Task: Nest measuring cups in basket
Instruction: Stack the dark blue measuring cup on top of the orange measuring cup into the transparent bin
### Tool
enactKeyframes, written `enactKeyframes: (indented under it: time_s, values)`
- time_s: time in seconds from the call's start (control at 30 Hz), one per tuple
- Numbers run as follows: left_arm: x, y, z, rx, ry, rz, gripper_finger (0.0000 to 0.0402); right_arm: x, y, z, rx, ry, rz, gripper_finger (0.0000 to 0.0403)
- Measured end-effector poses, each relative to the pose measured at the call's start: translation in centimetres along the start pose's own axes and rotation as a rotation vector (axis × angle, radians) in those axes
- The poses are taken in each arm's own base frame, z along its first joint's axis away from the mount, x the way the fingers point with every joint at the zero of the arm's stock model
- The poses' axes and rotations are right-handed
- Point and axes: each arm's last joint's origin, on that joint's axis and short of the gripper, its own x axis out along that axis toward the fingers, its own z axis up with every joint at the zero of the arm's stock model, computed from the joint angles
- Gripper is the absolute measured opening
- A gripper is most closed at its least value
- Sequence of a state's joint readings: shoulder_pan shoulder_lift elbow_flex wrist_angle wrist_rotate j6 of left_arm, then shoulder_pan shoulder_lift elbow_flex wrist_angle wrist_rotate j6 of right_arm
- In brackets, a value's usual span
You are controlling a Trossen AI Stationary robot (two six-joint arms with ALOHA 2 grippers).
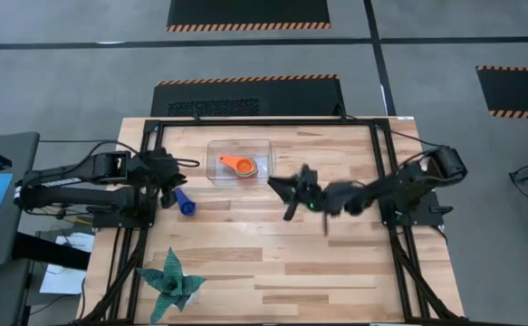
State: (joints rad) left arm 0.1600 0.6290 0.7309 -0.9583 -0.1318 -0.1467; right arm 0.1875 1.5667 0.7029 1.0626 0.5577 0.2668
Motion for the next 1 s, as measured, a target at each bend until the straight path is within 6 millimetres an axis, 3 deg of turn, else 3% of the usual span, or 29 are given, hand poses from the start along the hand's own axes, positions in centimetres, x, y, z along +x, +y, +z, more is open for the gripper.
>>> enactKeyframes:
  time_s: [0.1, 0.2, 0.43, 0.67, 0.77, 0.87, 1.0]
  values:
    - [0.1, 0.0, -0.1, -0.002, 0.016, 0.006, 0.0051, 1.2, -1.9, 2.5, -0.068, -0.084, 0.161, 0.0087]
    - [0.1, 0.0, -0.1, -0.011, 0.017, 0.007, 0.0051, 1.8, -3.7, 3.6, -0.086, -0.058, 0.174, 0.0087]
    - [0.1, 0.1, -0.1, -0.272, 0.004, 0.05, 0.0051, 2.3, -6.3, 1.9, -0.033, 0.172, 0.058, 0.0087]
    - [1.1, 0.9, -0.6, -0.55, -0.095, 0.32, 0.0051, 2.0, -6.9, 0.4, -0.065, 0.341, 0.022, 0.0087]
    - [3.0, 0.6, -1.9, -0.524, -0.031, 0.255, 0.0051, 2.0, -6.9, 0.3, -0.059, 0.362, 0.057, 0.0087]
    - [5.2, -0.1, -3.3, -0.507, 0.06, 0.075, 0.0051, 2.0, -6.8, 0.3, -0.058, 0.368, 0.066, 0.0087]
    - [6.1, -0.8, -4.0, -0.481, 0.12, -0.09, 0.0051, 2.0, -6.9, 0.3, -0.054, 0.367, 0.061, 0.0087]
